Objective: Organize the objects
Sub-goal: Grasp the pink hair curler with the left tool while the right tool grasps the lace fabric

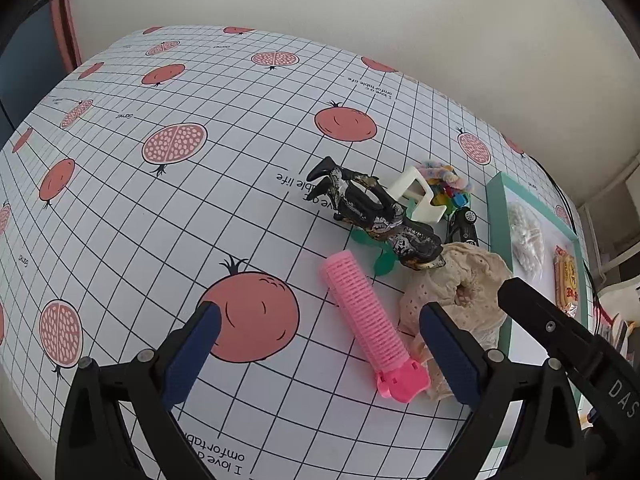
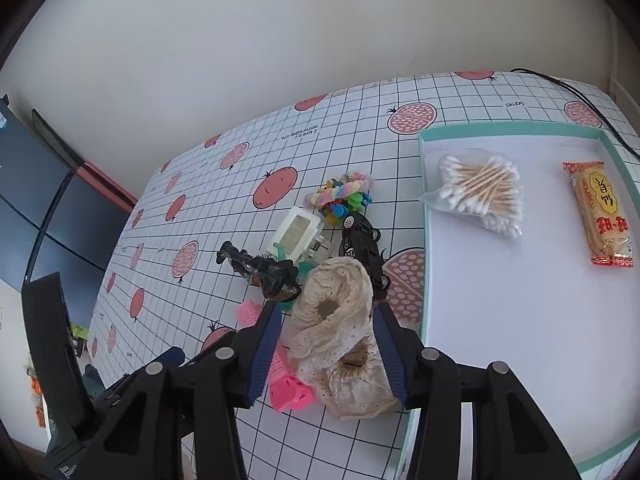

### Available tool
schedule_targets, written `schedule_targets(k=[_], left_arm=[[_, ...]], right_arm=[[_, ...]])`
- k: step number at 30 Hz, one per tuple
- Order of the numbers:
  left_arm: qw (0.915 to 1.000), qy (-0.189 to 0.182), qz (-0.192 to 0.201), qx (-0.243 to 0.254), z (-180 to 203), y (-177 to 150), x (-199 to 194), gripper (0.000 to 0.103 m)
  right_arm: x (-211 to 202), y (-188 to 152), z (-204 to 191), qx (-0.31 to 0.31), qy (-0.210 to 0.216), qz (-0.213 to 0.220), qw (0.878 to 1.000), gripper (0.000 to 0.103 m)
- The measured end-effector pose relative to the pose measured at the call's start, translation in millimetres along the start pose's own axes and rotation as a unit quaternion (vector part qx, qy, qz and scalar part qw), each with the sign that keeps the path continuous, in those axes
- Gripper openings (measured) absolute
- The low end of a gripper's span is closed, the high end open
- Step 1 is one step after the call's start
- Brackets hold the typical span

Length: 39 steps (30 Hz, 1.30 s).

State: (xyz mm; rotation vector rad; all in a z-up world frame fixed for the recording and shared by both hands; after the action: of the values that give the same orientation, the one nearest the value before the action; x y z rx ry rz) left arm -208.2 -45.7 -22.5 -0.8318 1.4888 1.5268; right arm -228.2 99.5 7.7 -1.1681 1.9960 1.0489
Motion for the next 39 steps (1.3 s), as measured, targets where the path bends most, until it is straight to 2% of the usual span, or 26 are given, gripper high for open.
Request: schedule_targets(k=[4,18,22,30,33,39], left_arm=[[0.9999,0.004,-0.009,0.008,5,-3,8,0.098],[0.9990,0.014,-0.037,0.021,11,-12,31,0.092],[0.9983,0.020,-0.043,0.032,14,-13,35,0.082],[0.9969,0.044,-0.036,0.055,15,-12,34,0.071],[0.9957,0.060,-0.032,0.062,14,-10,35,0.060],[0.9959,0.060,-0.025,0.062,5,-13,29,0.046]], right_arm=[[8,-3,3,0.007,-0.001,-0.010,1.000,0.042],[29,-11,21,0.035,-0.009,-0.034,0.999,0.034],[33,-14,24,0.033,-0.016,-0.038,0.999,0.032],[35,-16,25,0.025,-0.019,-0.034,0.999,0.026],[36,-17,25,0.023,-0.019,-0.030,0.999,0.023],[35,-17,27,0.028,-0.011,-0.031,0.999,0.019]])
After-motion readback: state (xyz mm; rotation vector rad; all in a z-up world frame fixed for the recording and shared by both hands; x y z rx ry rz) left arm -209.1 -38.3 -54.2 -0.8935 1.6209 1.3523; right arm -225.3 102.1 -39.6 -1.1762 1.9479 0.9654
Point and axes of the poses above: each gripper's, at about its wrist camera, not at the fingertips, and x roughly the way its jaws point, z to its right, y to its top, the point moved 9 cm from there along x, roughly the way its jaws point, and after that the axes turned 15 degrees about x, right-handed, at the moved point
